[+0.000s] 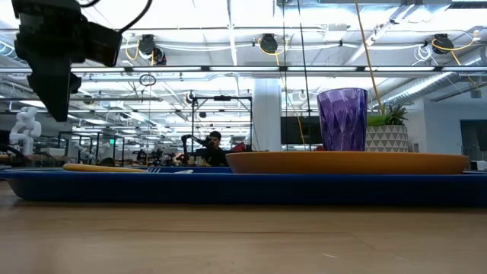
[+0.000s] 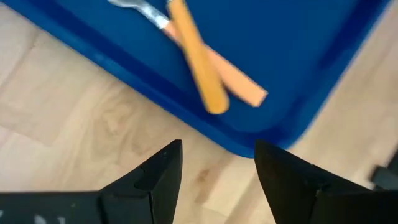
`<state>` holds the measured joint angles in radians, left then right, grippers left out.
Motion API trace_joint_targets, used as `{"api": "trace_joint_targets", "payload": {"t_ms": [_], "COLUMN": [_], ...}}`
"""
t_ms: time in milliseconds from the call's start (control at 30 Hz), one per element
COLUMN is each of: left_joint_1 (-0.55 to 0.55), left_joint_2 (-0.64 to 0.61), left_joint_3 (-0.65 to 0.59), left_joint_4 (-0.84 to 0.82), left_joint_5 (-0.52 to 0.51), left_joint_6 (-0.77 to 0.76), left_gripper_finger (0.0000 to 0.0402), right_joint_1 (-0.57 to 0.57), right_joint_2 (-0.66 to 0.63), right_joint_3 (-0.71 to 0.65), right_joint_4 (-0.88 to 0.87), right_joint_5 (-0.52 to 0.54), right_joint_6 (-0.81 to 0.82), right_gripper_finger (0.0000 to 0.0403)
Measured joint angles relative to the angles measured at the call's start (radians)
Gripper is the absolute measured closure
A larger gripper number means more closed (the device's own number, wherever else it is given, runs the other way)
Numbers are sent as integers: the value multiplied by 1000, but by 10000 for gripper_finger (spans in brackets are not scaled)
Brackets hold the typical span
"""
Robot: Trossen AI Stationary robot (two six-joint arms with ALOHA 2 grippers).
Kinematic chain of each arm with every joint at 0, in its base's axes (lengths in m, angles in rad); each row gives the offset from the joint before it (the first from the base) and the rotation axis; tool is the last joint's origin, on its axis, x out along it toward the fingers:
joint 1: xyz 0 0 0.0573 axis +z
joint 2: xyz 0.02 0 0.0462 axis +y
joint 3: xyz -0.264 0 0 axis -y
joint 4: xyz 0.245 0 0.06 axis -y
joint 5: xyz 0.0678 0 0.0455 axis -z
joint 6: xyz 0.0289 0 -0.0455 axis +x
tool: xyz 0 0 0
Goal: Pick and place plate/cup/fork/spoon on tray
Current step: Adjust the yellow spoon on the blue serving tray
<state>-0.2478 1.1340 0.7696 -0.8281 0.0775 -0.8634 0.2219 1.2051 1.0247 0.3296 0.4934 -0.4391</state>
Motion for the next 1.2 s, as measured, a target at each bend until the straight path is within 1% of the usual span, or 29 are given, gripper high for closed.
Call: {"api": "trace_joint_targets", "payload": {"t_ms": [67, 167, 300, 400, 667, 833, 1033, 1200], "left_joint_1": [5, 4, -3, -3, -3, -1, 18, 19], "left_joint_2": [32, 115, 220, 261, 266, 265, 265, 265], "left_joint_3": [0, 0, 0, 0, 0, 0, 0, 0], "left_joint_4": [-5, 1, 13, 25, 132, 138, 138, 140], "left_joint_5": [-3, -22, -9, -3, 10, 11, 11, 15], "left_joint_6": [18, 64, 106, 128, 155, 150, 74, 76], "left_gripper_finger": [202, 202, 202, 202, 202, 202, 202, 202], "right_joint_1": [3, 3, 3, 4, 4, 4, 4, 4], "right_joint_2": [1, 10, 11, 11, 11, 11, 11, 11], "right_joint_3": [-1, -1, -1, -1, -1, -1, -1, 0], "right_joint_4": [-6, 5, 2, 2, -2, -5, -6, -6], "right_joint_5": [0, 0, 2, 2, 4, 3, 3, 3], "right_joint_6": [-6, -19, -19, -13, 10, 17, 15, 10], "right_gripper_finger": [289, 289, 289, 289, 289, 289, 289, 289]}}
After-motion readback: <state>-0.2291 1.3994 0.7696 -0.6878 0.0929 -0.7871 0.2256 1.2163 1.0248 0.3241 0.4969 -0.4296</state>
